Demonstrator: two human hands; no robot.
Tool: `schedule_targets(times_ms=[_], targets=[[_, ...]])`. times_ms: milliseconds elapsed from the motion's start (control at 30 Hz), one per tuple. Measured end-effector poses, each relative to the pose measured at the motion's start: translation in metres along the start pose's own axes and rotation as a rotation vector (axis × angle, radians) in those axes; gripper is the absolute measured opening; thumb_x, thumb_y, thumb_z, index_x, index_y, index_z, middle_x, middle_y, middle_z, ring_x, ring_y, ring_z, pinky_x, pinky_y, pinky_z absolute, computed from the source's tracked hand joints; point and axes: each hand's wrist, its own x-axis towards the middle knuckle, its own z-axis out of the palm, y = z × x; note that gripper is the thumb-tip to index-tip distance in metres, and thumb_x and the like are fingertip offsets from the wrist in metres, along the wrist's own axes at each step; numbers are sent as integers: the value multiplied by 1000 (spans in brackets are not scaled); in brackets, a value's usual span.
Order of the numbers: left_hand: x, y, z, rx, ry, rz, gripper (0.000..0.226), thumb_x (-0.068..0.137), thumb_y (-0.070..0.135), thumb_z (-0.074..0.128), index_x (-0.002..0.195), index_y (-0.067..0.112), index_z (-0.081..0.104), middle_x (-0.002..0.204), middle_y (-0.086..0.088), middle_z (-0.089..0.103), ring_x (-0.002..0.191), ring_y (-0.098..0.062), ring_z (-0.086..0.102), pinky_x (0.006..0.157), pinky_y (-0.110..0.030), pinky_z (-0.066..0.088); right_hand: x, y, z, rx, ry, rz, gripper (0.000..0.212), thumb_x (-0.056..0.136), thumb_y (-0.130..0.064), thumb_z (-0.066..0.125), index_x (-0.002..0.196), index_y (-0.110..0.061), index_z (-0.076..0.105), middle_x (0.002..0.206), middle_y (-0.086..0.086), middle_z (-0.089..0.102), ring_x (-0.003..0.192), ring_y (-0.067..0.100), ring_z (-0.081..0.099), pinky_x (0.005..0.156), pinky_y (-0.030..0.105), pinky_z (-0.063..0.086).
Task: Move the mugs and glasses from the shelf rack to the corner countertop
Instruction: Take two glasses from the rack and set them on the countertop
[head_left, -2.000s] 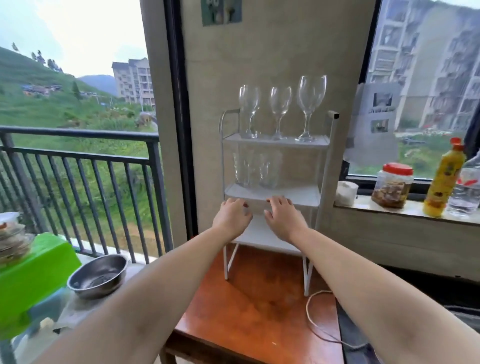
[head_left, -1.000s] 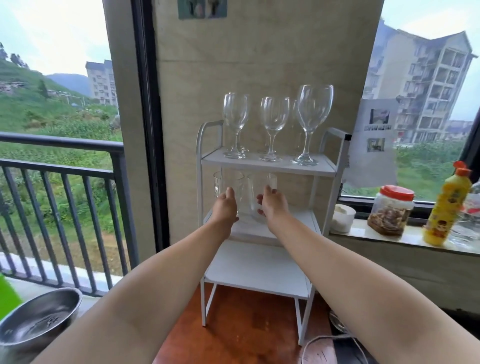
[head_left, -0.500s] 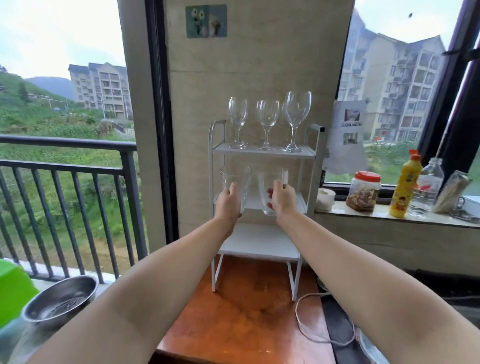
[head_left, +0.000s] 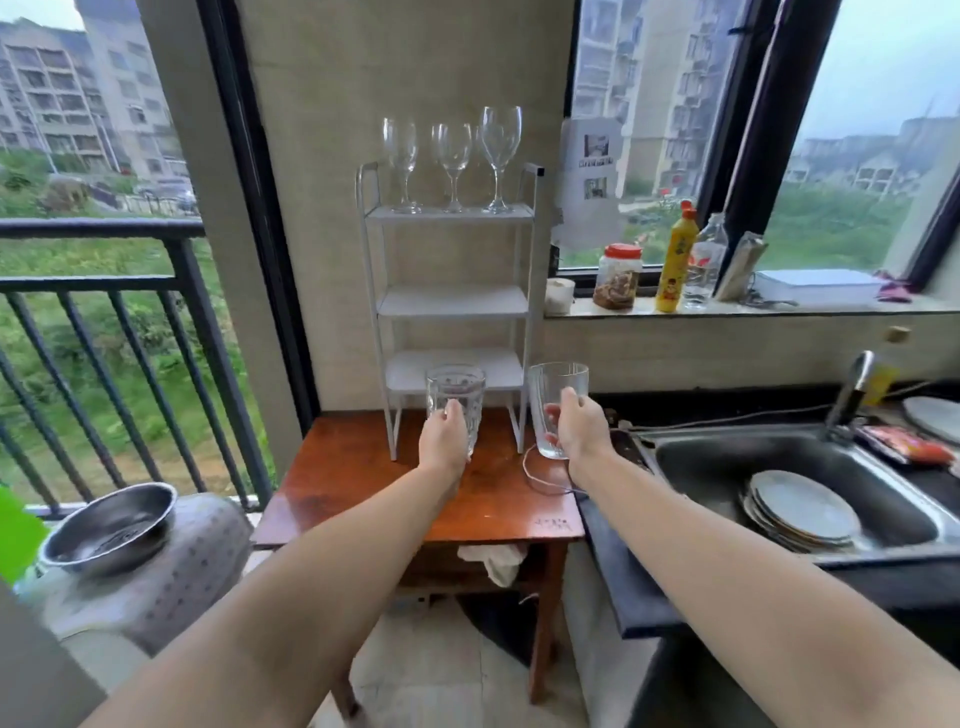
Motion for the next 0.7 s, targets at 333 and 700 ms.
schedule_targets(times_ms=[333, 700], targets=[[-107, -48, 110, 202, -176, -7, 51, 100, 30, 28, 118, -6, 59, 128, -26, 59, 119, -40, 54, 106, -45, 41, -64, 57, -174, -55, 261, 105, 39, 98, -25, 36, 64, -15, 52, 72, 6, 57, 62, 17, 49, 71, 37, 43], [-309, -101, 288, 209, -555, -159, 47, 96, 30, 33, 110, -4, 62, 122, -26, 60, 113, -40, 57, 102, -50, 46, -186, 107, -432, -95, 600, 237, 41, 100, -29, 34, 65, -18, 53, 90, 11, 61, 89, 28, 57, 96, 49, 49]])
